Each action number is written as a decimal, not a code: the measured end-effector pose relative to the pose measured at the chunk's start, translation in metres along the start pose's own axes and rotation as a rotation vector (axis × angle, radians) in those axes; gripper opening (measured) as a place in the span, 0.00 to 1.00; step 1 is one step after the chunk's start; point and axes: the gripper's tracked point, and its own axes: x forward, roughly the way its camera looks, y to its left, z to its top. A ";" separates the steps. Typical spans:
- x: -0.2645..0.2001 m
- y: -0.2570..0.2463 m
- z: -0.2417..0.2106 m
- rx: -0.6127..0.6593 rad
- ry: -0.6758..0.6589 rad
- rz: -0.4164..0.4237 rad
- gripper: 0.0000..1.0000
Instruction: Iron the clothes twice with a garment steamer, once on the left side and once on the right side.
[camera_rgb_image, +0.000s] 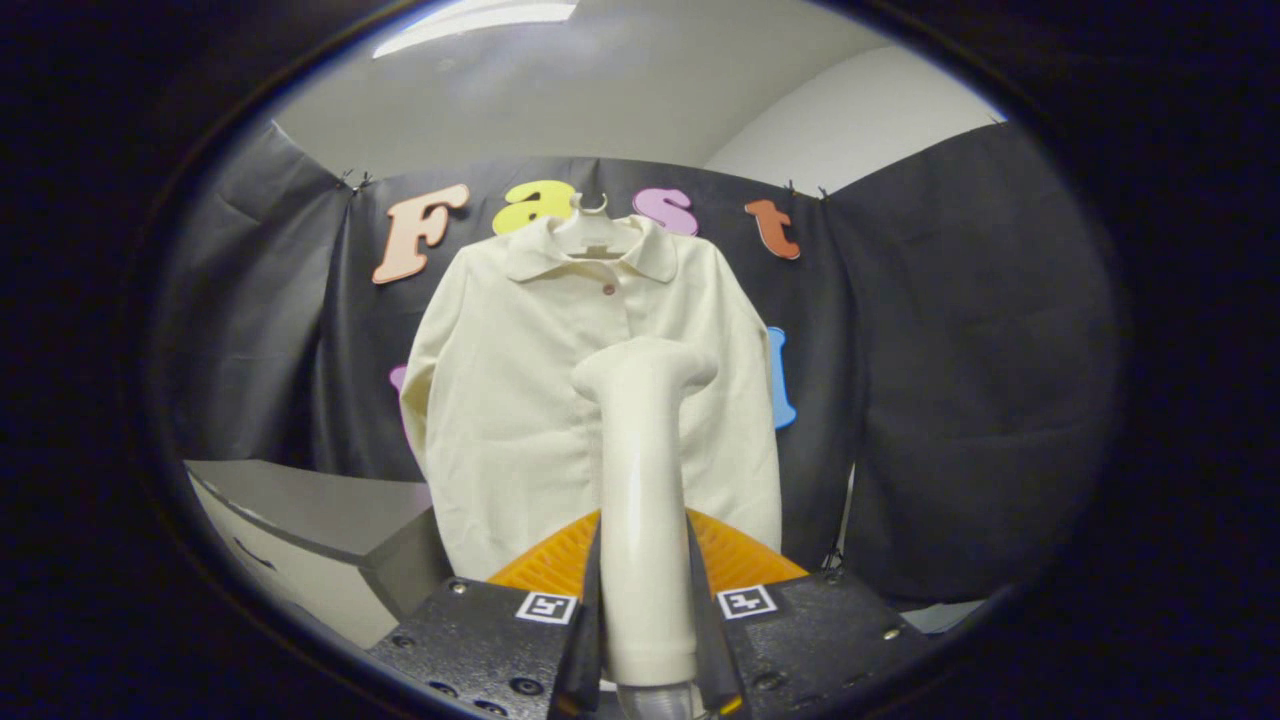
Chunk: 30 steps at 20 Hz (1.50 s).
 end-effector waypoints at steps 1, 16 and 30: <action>0.007 -0.003 0.007 -0.004 -0.011 -0.004 0.37; 0.112 -0.022 0.037 0.078 -0.085 -0.027 0.37; 0.101 -0.040 -0.057 0.088 0.001 -0.011 0.37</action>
